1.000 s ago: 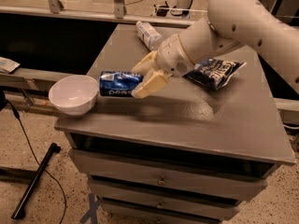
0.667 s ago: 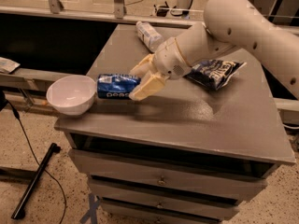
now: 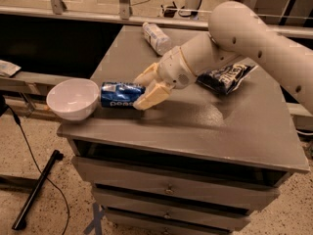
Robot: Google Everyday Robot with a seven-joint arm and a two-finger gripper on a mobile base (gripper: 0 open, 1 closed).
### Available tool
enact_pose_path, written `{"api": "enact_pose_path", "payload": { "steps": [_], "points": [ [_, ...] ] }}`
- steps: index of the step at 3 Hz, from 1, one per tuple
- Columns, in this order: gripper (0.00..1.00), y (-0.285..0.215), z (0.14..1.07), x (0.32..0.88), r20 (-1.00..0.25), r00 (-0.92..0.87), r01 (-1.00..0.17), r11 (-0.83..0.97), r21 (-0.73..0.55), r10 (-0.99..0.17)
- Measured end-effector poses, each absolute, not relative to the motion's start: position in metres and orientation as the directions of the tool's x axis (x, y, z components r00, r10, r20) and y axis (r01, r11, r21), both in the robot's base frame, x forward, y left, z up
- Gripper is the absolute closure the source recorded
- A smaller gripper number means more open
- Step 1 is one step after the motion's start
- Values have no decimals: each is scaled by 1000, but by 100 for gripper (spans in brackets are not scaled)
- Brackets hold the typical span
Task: Move pepsi can near white bowl
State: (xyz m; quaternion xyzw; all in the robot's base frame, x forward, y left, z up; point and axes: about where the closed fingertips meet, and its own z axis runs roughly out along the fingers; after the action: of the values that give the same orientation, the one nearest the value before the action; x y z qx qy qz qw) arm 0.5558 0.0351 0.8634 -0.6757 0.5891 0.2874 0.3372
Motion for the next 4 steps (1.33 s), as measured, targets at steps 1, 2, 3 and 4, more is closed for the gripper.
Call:
{"api": "enact_pose_path", "payload": {
  "steps": [1, 2, 3, 4],
  "points": [
    [11, 36, 858, 556, -783, 140, -990, -83, -112, -607],
    [0, 34, 857, 557, -781, 143, -990, -86, -114, -608],
    [0, 34, 857, 557, -781, 143, -990, -86, -114, -608],
    [0, 26, 863, 557, -798, 143, -990, -77, -120, -585]
  ]
}}
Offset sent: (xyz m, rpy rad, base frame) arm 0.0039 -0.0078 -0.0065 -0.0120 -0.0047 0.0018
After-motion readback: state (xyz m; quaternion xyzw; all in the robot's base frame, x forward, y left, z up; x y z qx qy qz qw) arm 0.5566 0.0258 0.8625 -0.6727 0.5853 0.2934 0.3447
